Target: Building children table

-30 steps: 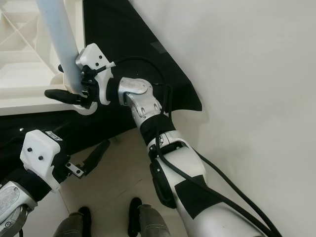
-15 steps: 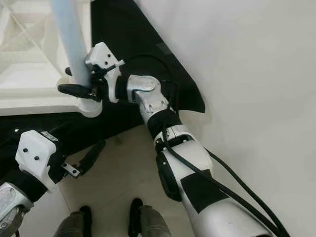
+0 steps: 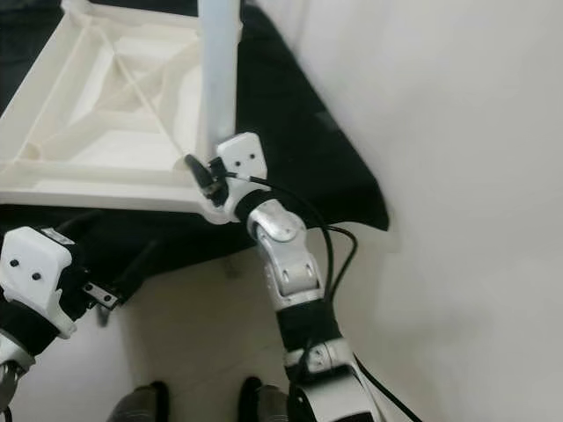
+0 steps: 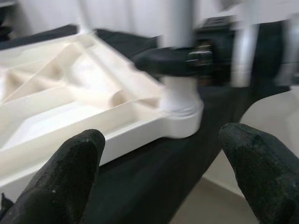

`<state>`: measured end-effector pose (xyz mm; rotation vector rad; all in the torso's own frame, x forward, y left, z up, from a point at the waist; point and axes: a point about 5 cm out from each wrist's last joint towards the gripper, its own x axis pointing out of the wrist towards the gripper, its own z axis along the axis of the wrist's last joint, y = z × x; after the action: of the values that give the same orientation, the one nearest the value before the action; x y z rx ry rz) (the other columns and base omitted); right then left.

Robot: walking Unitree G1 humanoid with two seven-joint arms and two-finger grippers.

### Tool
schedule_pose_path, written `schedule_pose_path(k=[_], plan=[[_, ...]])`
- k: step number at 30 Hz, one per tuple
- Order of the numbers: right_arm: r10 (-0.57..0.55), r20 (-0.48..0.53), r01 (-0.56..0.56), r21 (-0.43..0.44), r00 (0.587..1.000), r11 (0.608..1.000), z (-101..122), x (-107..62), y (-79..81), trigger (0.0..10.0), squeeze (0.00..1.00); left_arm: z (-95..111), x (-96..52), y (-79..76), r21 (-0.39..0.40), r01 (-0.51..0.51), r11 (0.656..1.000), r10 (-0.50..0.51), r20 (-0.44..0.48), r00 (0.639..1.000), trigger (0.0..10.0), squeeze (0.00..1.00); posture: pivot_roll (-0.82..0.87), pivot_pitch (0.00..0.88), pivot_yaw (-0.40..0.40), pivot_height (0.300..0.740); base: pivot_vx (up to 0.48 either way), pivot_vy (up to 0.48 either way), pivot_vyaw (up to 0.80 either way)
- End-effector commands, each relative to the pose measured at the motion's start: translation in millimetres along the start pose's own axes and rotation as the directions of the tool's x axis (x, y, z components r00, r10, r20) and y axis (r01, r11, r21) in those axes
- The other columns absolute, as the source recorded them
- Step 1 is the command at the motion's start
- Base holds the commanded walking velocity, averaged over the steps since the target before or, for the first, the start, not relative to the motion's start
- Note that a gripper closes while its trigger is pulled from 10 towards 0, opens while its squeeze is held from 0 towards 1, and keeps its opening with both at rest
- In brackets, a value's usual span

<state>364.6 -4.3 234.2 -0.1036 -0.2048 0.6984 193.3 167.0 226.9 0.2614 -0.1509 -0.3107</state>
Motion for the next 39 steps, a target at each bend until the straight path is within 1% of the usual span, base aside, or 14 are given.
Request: schedule_pose_path(k=[1,4,5,10,11,13,14,15,18,22,23,24,37,39], plan=[[0.018,-0.235,-0.009,0.038,0.972,0.999,-54.5,-4.3,11.9,10.0,0.00,-2.7,-0.4,-4.4,-0.009,0.020,1.000,-0.020,-0.006,1.000,10.0,0.00,0.24,0.299,-0.191,0.740,0.000,0.000,0.00],[0.040,-0.205,-0.031,0.047,0.978,0.998,-42.1,2.9,13.2,10.0,0.00,-2.5,-0.1,-4.7,-0.008,0.021,1.000,-0.021,-0.003,1.000,10.0,0.00,0.25,0.297,-0.190,0.740,0.000,0.000,0.00],[0.075,-0.168,-0.062,0.080,0.983,0.995,-32.9,3.1,14.0,10.0,1.00,-2.4,0.1,-4.9,-0.008,0.022,1.000,-0.022,-0.002,1.000,10.0,0.00,0.25,0.293,-0.193,0.740,0.000,0.000,0.00],[0.236,-0.034,-0.229,0.142,0.971,0.963,-5.2,5.7,10.5,10.0,1.00,-2.0,0.8,-6.2,-0.010,0.027,1.000,-0.027,0.002,1.000,10.0,0.00,0.26,0.288,-0.195,0.740,0.000,0.000,0.00],[0.291,0.004,-0.289,0.133,0.957,0.948,1.4,6.5,9.5,10.0,0.70,-2.0,0.9,-6.6,-0.010,0.029,1.000,-0.029,0.003,1.000,10.0,0.00,0.26,0.288,-0.195,0.740,0.000,0.000,0.00],[0.345,0.043,-0.347,0.106,0.938,0.932,7.7,8.6,7.4,10.0,0.70,-2.0,1.0,-6.9,-0.010,0.030,1.000,-0.030,0.003,1.000,10.0,0.00,0.26,0.287,-0.195,0.740,0.000,0.000,0.00],[0.419,0.072,-0.424,0.075,0.905,0.903,14.6,9.3,4.8,10.0,0.00,-1.9,0.9,-7.6,-0.011,0.031,0.999,-0.031,0.004,1.000,10.0,0.00,0.26,0.285,-0.198,0.740,0.000,0.000,0.00],[0.419,0.072,-0.424,0.075,0.905,0.903,14.6,9.3,4.8,10.0,0.00,-1.9,0.9,-7.6,-0.011,0.031,0.999,-0.031,0.004,1.000,10.0,0.00,0.26,0.285,-0.198,0.740,0.000,0.000,0.00],[0.605,0.072,-0.604,-0.035,0.793,0.796,28.4,8.8,-0.4,10.0,0.00,-1.7,-0.5,-9.7,-0.011,0.034,0.999,-0.034,0.003,0.999,10.0,0.00,0.28,0.292,-0.202,0.740,0.000,0.000,0.00],[0.658,0.054,-0.656,-0.055,0.751,0.753,32.2,7.9,-1.4,10.0,0.00,-1.6,-1.2,-10.1,-0.009,0.035,0.999,-0.035,0.001,0.999,10.0,0.00,0.28,0.297,-0.200,0.740,0.000,0.000,0.00],[0.672,0.047,-0.670,-0.053,0.739,0.740,34.1,8.3,-2.3,9.3,0.00,-1.3,-1.7,-10.3,-0.009,0.036,0.999,-0.036,0.000,0.999,10.0,0.00,0.28,0.301,-0.201,0.740,0.000,0.000,0.00],[0.678,0.043,-0.676,-0.051,0.734,0.735,36.1,9.0,-3.6,0.0,0.00,-1.1,-2.2,-10.6,-0.008,0.037,0.999,-0.037,-0.001,0.999,10.0,0.00,0.29,0.307,-0.201,0.740,0.000,0.000,0.00],[0.677,0.008,-0.675,-0.053,0.736,0.736,35.6,6.8,-20.1,0.0,0.00,-0.7,-3.9,-10.0,-0.004,0.037,0.999,-0.037,-0.007,0.999,10.0,0.00,0.28,0.314,-0.196,0.740,0.000,0.000,0.00],[0.572,-0.057,-0.575,-0.051,0.818,0.817,16.6,1.9,-30.3,0.0,0.00,-1.3,-3.6,-9.7,-0.004,0.037,0.999,-0.037,-0.008,0.999,10.0,0.00,0.27,0.313,-0.198,0.740,0.000,0.000,0.00]])
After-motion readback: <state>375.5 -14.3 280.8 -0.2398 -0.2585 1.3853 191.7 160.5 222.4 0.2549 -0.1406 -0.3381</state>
